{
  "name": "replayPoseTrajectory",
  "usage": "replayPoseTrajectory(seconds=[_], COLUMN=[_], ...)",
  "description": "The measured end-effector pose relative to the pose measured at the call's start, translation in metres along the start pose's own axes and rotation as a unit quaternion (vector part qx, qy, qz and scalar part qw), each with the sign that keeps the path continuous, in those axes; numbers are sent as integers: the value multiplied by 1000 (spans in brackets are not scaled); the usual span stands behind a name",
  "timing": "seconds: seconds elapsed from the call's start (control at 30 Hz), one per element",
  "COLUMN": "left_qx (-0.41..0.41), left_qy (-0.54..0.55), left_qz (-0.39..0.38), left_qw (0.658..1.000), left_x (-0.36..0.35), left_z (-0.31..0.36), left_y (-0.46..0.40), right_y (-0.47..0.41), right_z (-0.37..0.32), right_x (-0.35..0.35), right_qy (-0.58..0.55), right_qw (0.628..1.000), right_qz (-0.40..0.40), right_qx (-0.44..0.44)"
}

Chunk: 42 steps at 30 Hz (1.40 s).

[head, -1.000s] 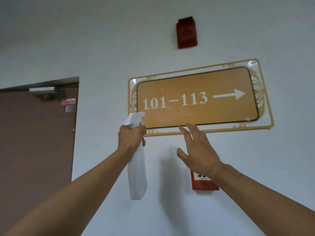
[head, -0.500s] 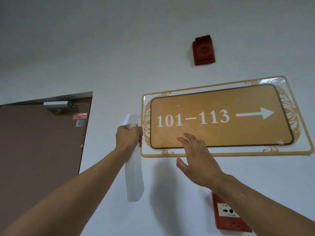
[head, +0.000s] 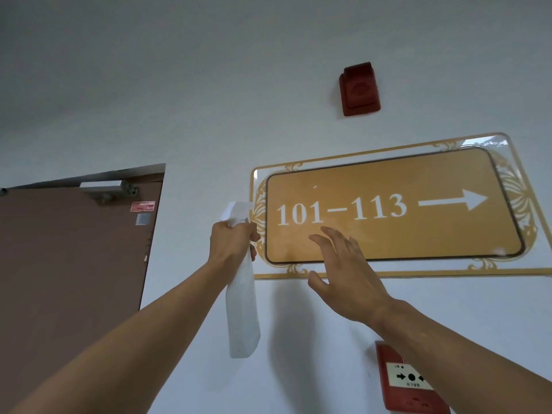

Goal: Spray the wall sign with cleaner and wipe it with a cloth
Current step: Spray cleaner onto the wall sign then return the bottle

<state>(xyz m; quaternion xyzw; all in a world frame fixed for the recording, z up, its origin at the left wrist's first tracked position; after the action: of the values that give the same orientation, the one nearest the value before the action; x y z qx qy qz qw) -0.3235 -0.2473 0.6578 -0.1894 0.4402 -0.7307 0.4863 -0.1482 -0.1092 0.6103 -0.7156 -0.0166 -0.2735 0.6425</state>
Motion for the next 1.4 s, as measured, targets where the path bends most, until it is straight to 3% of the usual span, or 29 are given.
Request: replayPoseTrajectory(seconds=[0.77, 1.13, 1.4], left_qx=[26, 97, 82], left_qy=[-44, -72, -76], left_qz=[-5, -12, -15], left_qw=[999, 993, 994], left_x=[-9, -2, -15], left_z=[-16, -43, -31], left_y=[6, 52, 63], right_y=[3, 14, 18], right_z=[17, 11, 16], right_x=[-1, -6, 5], right_qy=[-16, -43, -47], right_qw=[1000, 999, 999], right_qz=[-6, -8, -13], right_qx=[-12, -5, -5])
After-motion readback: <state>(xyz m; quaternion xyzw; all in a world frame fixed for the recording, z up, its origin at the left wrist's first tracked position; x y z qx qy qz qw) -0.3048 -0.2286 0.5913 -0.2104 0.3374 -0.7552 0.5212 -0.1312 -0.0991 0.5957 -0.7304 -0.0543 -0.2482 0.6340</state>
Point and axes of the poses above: each hand's wrist, its own y-axis away from the middle knuckle, its own x-axis out of the back of the hand, z = x × y, the point moved 6 cm from there along -y, towards the middle knuckle, and after that the axes turned 10 degrees about -x, right-handed, at the moved point
